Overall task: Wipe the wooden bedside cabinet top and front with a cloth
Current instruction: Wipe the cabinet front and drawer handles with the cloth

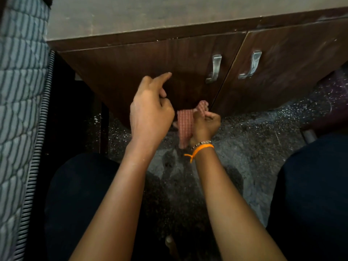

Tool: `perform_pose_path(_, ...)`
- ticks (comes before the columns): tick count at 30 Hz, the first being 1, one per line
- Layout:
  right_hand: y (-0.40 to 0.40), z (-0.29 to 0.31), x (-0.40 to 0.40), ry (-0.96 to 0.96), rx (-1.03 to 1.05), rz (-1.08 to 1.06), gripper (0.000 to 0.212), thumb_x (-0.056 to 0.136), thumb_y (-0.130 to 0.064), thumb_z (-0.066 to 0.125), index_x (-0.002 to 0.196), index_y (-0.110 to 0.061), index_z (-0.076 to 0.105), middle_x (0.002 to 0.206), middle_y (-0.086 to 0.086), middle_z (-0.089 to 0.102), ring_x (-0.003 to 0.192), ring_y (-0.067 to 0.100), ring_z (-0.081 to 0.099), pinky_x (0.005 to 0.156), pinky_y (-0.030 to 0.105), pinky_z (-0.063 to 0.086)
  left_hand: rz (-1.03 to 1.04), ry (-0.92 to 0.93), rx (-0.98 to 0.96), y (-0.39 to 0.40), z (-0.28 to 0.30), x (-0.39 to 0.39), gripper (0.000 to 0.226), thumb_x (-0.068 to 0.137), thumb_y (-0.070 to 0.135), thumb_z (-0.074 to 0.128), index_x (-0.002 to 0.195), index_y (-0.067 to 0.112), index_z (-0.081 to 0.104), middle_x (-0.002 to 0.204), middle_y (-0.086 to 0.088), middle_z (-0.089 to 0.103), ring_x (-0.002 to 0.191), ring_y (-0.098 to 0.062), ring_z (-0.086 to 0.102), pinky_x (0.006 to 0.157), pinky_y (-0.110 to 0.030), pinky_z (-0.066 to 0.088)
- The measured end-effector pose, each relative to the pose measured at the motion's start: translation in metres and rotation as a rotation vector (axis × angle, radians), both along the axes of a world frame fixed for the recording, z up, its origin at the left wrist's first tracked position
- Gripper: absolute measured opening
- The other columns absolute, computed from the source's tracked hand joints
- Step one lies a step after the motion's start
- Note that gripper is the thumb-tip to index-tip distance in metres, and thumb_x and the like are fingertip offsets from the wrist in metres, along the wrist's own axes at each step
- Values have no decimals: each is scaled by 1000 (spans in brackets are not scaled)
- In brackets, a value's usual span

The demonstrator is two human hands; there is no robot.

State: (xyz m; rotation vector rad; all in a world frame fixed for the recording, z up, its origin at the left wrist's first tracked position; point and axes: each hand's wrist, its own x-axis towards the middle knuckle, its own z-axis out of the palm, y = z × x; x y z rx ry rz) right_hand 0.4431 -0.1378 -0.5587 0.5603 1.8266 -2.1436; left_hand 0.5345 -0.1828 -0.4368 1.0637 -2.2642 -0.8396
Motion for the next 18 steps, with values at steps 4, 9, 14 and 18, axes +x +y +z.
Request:
perform_pose_path(4,27,19,14,544,174,119,27,72,6,59,87,-16,58,90,8,59,82,10,59,77,22,50,-99,-137,25,4,-11,-4,61,76,1,43,130,28,51,92,4,49,80,-18,54,74,-34,47)
perform_pose_path(9,10,46,-7,1252,322,307,30,78,13,58,104,0,68,108,13,61,103,17,58,90,29,51,-101,-222,15,4,-22,-9,58,80,1,41,131,27,50,97,1,52,91,-23,56,72,-35,43)
perform_pose_path(14,8,-31,-30,1320,582,472,29,81,4,56,103,-13,64,109,8,60,98,26,48,86,34,41,-115,-228,-10,10,-28,-11,57,81,1,41,128,29,53,95,1,51,88,-23,56,72,-36,47)
perform_pose_path(18,47,-107,-69,1183,931,886,28,74,4,59,96,-10,68,101,16,61,95,33,52,82,40,39,-244,-273,-30,18,-40,-18,57,81,1,43,127,32,54,93,3,53,89,-24,58,76,-42,52)
